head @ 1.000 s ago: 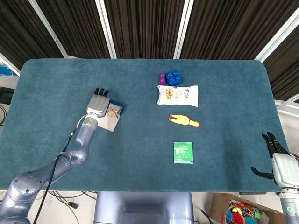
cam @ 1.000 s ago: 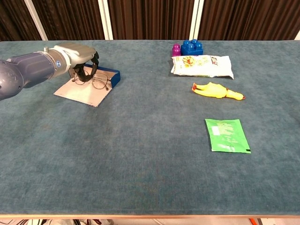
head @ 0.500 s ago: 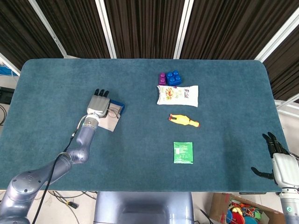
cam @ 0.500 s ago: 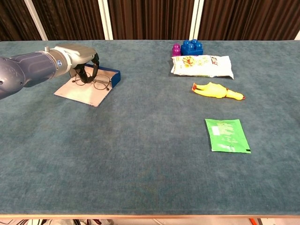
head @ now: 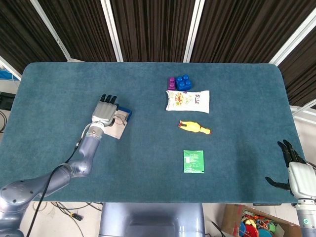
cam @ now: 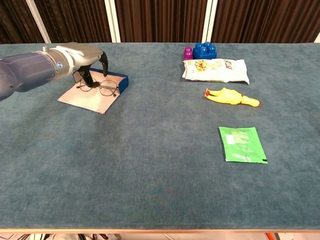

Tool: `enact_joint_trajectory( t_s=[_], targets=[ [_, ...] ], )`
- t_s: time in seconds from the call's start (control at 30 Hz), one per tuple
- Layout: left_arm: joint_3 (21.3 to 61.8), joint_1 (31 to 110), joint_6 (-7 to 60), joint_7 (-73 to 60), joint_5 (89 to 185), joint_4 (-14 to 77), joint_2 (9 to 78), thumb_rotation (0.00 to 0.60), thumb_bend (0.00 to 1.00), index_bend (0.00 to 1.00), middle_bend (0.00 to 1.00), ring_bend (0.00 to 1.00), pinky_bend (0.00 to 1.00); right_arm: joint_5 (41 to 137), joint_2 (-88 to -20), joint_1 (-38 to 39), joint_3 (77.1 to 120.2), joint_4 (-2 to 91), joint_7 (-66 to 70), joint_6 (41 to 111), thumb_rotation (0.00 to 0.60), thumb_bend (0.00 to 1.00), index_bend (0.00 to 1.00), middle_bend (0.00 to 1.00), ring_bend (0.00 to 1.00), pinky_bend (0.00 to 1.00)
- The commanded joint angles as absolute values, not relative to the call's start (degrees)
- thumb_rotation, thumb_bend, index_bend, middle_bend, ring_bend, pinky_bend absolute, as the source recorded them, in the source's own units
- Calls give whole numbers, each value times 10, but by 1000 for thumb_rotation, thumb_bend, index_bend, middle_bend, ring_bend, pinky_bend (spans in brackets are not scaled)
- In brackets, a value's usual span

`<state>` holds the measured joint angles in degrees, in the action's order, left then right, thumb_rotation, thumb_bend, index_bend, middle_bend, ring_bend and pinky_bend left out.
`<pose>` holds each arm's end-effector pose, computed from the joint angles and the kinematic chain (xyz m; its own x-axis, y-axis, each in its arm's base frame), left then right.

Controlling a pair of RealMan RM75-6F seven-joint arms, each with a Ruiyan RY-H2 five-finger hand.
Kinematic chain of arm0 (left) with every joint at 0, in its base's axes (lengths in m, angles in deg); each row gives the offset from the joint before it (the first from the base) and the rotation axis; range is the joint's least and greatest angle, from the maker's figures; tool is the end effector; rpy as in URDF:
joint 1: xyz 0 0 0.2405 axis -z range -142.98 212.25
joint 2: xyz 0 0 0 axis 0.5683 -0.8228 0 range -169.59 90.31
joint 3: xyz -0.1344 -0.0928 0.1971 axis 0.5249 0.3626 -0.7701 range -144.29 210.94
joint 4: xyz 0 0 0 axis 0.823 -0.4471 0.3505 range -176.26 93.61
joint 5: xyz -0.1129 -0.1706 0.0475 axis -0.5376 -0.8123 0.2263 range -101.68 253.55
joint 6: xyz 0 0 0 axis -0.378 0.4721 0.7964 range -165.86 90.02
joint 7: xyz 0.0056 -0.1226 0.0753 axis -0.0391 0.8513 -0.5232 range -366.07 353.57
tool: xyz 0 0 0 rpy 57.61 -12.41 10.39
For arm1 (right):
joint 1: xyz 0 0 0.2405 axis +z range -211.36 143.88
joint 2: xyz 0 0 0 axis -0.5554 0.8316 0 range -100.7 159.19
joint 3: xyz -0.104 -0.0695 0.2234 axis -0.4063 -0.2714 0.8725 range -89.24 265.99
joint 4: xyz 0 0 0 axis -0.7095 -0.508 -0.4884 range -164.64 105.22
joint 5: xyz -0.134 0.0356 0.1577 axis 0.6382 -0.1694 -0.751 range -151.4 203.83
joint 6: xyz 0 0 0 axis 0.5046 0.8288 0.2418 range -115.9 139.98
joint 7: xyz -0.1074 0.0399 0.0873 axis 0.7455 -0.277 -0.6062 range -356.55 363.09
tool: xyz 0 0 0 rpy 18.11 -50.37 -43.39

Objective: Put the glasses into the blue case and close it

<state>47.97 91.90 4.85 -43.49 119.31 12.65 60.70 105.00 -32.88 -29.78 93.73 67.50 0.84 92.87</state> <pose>-0.1470 0.4487 -0.0357 0.6935 0.2195 0.6862 0.7202 -0.2364 -0.6523 -0.3159 -0.1830 0.1644 0.2880 -0.0372 0.9569 -0.9494 0.1194 0.2904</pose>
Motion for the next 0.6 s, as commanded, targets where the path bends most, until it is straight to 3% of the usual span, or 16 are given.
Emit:
enact_joint_trajectory(
  t_s=[0.03,0.13,0.27,0.33,0.43,0.5,0.6],
  targets=[
    [461,878,127,-437,1230,228,550,600,354,163,60,0,0,1051,-328,-298,937,676,7,929,600,123,53,8,164,291],
    [452,854,169,-436,1243,281,524,600,354,146,62,0,33,1051,-328,-298,937,677,7,929,600,123,53,7,164,291],
    [432,825,193,-413,1276,337,490,600,356,122,107,57,341,1049,-328,-299,937,678,8,929,600,124,53,7,165,291],
    [420,806,198,-374,1305,363,474,600,356,120,177,183,510,1047,-327,-299,937,680,8,928,600,124,53,7,165,291],
    [407,785,196,-315,1340,382,459,600,357,115,348,475,722,1047,-328,-299,938,680,8,928,600,124,53,7,165,291],
    [401,776,184,-271,1358,386,454,600,359,105,438,591,787,1048,-328,-299,937,681,7,929,600,126,53,7,165,290],
    [401,771,141,-209,1355,389,448,600,375,80,538,677,821,1053,-329,-299,938,680,1,933,600,128,53,8,165,291]
  ],
)
